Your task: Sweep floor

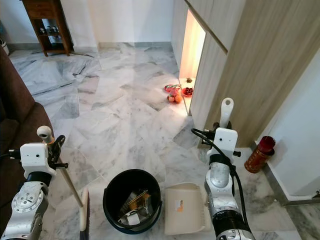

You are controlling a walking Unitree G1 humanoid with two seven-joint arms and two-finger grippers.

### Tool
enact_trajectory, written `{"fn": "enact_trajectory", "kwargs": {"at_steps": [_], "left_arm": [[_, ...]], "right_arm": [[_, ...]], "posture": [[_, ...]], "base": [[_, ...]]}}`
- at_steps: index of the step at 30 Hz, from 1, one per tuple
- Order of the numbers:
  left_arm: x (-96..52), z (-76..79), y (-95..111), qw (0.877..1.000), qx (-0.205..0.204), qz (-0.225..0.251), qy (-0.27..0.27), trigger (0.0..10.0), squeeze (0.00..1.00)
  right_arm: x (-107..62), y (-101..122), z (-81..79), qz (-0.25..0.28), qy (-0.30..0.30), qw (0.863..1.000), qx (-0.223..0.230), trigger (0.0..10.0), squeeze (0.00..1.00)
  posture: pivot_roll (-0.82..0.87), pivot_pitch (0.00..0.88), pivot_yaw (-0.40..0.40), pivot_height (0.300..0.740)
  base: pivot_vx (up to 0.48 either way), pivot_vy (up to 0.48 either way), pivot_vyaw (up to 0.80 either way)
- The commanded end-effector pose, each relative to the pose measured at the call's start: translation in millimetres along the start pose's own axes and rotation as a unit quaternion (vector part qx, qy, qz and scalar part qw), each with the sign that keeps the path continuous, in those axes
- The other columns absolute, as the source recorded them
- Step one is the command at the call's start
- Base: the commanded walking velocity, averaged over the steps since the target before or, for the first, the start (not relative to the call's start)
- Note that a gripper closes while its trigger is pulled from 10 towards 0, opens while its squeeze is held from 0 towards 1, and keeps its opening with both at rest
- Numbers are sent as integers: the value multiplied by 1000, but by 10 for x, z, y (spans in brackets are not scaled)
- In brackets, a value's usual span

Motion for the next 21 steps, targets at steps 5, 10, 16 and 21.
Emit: {"fn": "enact_trajectory", "kwargs": {"at_steps": [5, 10, 16, 21], "left_arm": [[27, 22, 140, 1000, -3, 25, -5, 10000, 0], [5, -14, 115, 1000, -5, 22, 1, 10000, 0], [-5, -21, 107, 1000, -6, 20, 3, 10000, 0], [-11, -22, 107, 1000, -6, 21, 3, 10000, 0]], "right_arm": [[53, 58, 29, 18, 9, 1000, 9, 10000, 0], [24, -62, 36, 4, 29, 1000, 6, 10000, 0], [5, -155, 123, -8, 18, 1000, 0, 10000, 0], [-1, -222, 161, -18, 14, 1000, 1, 10000, 0]], "posture": [[111, 0, -7, 740], [107, 0, -6, 740], [110, 0, -8, 740], [110, 0, -9, 740]], "base": [[0, 0, 0], [0, 0, 0], [0, 0, 0], [0, 0, 0]]}}
Point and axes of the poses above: a point about 5 cm out from each wrist's last joint towards the gripper, its own x axis pointing out of the wrist towards the gripper, its own y axis along the axis of the wrist's last joint, z = x × y, the point moved 6 cm from there along x, pointing out of the wrist towards the gripper, and after that the axes turned 11 degrees about -x, right-handed, at the moved point
